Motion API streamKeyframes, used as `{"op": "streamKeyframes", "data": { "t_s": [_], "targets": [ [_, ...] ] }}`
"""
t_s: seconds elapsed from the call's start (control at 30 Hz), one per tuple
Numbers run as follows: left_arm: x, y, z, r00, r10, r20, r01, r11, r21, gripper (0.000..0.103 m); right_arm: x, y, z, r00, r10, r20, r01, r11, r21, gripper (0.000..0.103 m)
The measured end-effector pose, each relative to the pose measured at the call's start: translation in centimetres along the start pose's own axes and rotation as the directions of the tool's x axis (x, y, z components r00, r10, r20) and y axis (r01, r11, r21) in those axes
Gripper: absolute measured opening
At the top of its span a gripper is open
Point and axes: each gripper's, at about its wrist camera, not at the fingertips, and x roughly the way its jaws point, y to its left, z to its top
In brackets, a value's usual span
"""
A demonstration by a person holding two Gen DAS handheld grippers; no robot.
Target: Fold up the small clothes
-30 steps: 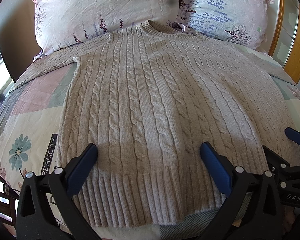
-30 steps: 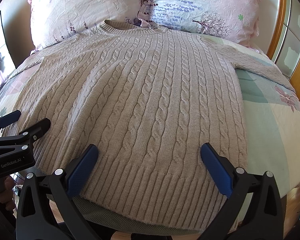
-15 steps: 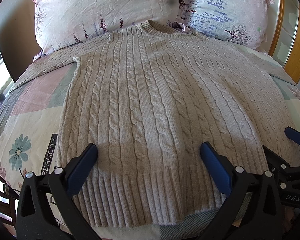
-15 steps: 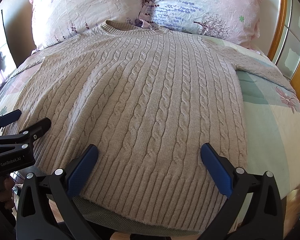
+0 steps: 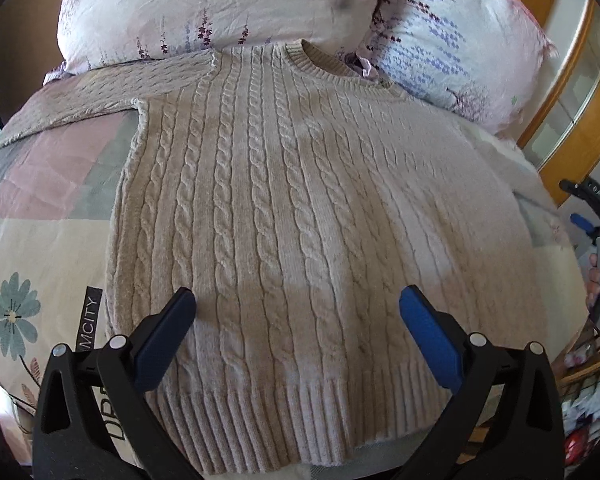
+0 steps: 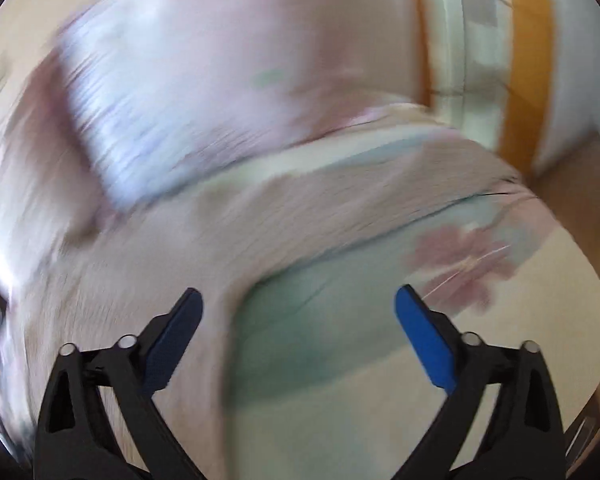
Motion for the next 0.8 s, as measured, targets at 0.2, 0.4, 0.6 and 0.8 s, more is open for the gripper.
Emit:
{"op": "streamKeyframes", "data": {
  "t_s": [0.2, 0.4, 0.6, 0.8],
  "targets": [
    [0.0, 0.7, 3.2, 1.000, 0.020, 0.023, -0.018, 0.995, -0.095, 0.101, 6.1, -15.5, 8.4, 0.995, -0.066, -0.073, 0.094, 0.846, 0.525, 0.059],
    [-0.9, 3.9, 5.8, 0.990, 0.136, 0.047, -0.122, 0.965, -0.233, 0.101, 10.0, -18.7, 9.8, 0.993, -0.056, -0.100, 0.104, 0.806, 0.583, 0.035],
    [-2.9, 10.2, 7.5, 0.971, 0.231, 0.067, -0.190, 0.905, -0.380, 0.101, 9.6, -16.1, 10.0, 0.992, -0.112, -0.050, 0.122, 0.860, 0.495, 0.008],
    [-4.5, 18.1, 9.2, 0.951, 0.281, 0.128, -0.177, 0.836, -0.519, 0.101, 2.1, 1.2, 9.2, 0.962, 0.166, 0.215, -0.199, 0.970, 0.141, 0.008]
  ]
}}
